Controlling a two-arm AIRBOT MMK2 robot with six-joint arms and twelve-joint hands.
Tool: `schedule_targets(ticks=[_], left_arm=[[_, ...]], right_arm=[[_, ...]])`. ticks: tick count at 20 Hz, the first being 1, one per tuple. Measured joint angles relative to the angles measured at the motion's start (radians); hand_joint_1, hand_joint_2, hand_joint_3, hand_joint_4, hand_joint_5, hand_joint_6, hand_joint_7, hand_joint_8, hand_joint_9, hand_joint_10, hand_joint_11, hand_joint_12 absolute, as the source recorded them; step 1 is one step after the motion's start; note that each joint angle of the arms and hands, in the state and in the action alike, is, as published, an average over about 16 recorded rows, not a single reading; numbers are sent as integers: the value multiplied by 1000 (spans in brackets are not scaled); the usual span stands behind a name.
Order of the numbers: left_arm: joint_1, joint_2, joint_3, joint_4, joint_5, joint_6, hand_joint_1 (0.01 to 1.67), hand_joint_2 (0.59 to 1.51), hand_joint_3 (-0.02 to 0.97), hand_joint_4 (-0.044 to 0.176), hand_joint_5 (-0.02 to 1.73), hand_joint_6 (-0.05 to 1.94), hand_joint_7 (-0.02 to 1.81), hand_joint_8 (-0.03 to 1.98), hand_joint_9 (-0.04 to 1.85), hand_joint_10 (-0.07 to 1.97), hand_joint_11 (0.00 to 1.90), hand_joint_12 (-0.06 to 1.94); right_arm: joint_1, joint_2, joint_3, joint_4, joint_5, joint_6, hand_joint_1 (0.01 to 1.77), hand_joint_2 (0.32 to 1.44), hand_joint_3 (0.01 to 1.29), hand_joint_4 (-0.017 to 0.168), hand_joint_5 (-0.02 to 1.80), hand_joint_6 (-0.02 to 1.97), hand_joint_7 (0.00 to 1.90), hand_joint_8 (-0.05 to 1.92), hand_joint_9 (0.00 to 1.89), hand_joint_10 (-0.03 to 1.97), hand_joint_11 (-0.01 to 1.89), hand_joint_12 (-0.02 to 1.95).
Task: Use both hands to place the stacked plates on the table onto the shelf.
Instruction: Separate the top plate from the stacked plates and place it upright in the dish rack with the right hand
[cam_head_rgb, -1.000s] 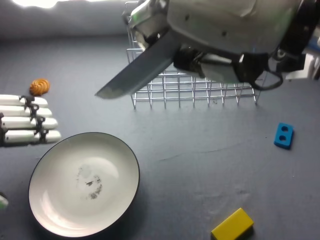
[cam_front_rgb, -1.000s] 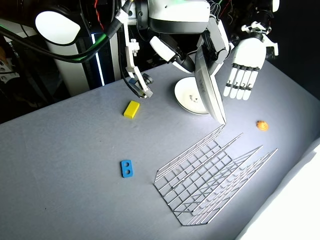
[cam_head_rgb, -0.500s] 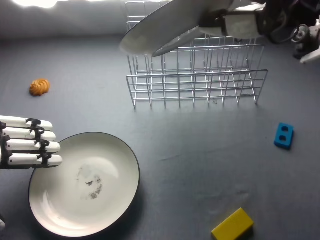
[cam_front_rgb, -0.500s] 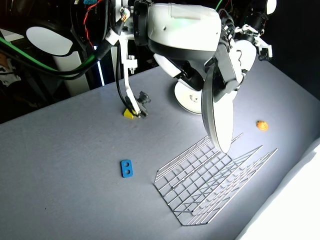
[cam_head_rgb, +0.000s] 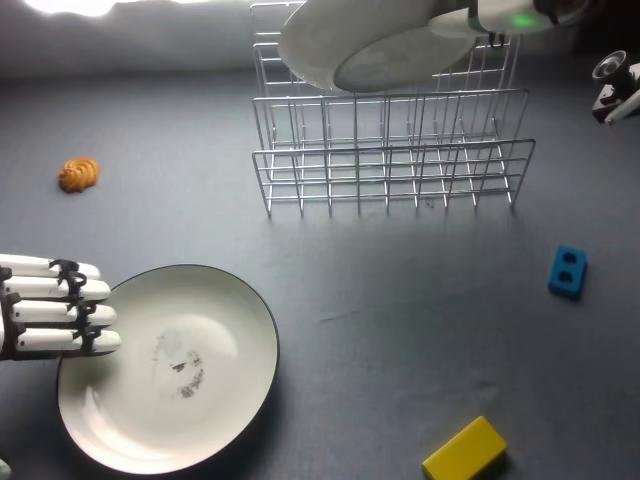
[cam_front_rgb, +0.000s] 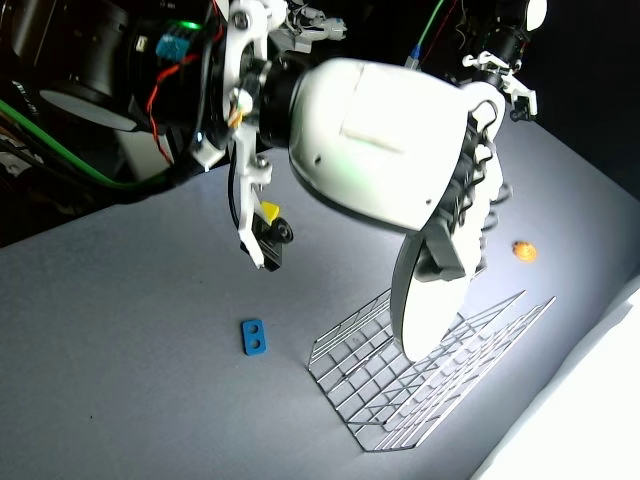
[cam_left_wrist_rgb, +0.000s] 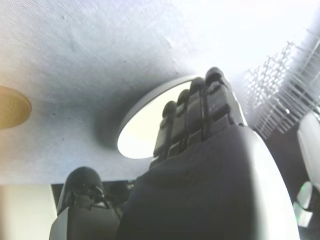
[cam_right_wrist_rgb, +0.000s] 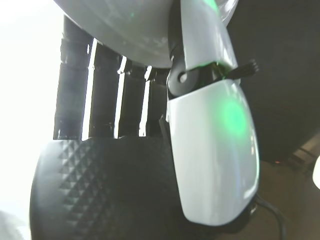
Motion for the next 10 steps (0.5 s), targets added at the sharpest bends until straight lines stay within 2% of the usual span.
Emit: schedule_targets(ticks=[10], left_arm=[[64,-4,-63,-87,58,1,15,1089,15,-5,12,-2,20,-3,-24,-35,16,5]], right_arm=[[22,-58,118,186,-67,-2,1357,970,10,-7,868,1002,1052,841,1077,952,917,1000]])
